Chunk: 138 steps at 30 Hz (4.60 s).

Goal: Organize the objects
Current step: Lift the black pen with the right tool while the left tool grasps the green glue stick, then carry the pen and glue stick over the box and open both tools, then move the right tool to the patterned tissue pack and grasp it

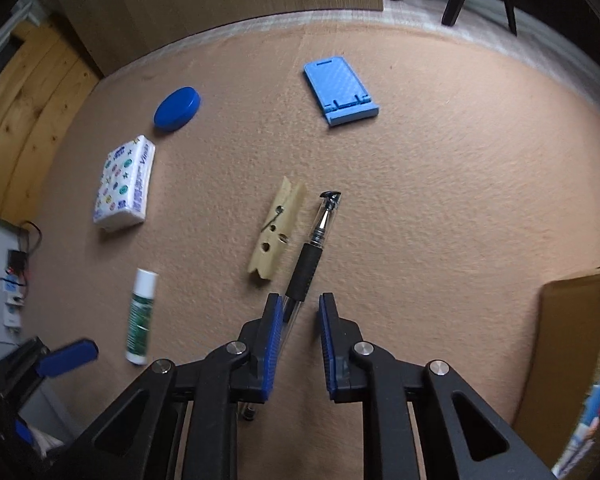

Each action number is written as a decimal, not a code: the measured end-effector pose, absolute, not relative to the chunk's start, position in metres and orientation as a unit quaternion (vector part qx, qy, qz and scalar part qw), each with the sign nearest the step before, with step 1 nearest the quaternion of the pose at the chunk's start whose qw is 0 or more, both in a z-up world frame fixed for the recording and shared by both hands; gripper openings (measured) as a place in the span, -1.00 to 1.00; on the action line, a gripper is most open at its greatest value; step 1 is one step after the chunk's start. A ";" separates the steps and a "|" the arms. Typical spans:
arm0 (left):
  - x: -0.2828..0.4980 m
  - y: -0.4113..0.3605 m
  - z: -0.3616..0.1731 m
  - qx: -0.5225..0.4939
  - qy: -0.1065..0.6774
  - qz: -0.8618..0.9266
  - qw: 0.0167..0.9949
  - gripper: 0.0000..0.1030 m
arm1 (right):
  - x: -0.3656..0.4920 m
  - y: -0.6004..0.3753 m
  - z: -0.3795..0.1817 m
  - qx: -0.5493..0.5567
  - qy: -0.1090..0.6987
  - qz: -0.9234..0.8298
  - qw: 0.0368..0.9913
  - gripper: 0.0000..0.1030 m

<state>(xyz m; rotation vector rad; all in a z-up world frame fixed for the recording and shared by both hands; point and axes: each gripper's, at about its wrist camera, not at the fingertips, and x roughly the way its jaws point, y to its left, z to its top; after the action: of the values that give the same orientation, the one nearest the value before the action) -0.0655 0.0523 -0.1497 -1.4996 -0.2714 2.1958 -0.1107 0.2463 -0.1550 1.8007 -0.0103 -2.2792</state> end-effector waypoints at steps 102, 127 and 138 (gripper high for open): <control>-0.073 0.260 -0.105 -0.516 -0.032 0.793 0.322 0.24 | 0.008 0.428 -0.066 0.473 -0.166 -0.865 -0.001 0.03; -0.150 -0.016 -0.144 -0.523 -0.130 0.832 0.133 0.56 | -0.137 0.187 -0.096 0.535 -0.137 -0.803 0.224 0.03; -0.187 -0.026 -0.173 -0.549 -0.124 0.815 0.141 0.68 | -0.187 0.126 -0.140 0.577 -0.122 -0.776 0.221 0.02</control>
<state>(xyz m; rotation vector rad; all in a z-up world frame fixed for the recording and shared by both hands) -0.1871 -0.0263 -0.1729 -1.5848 -0.3571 2.3524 -0.1871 0.1257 -0.1404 1.5955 -0.3384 -2.1454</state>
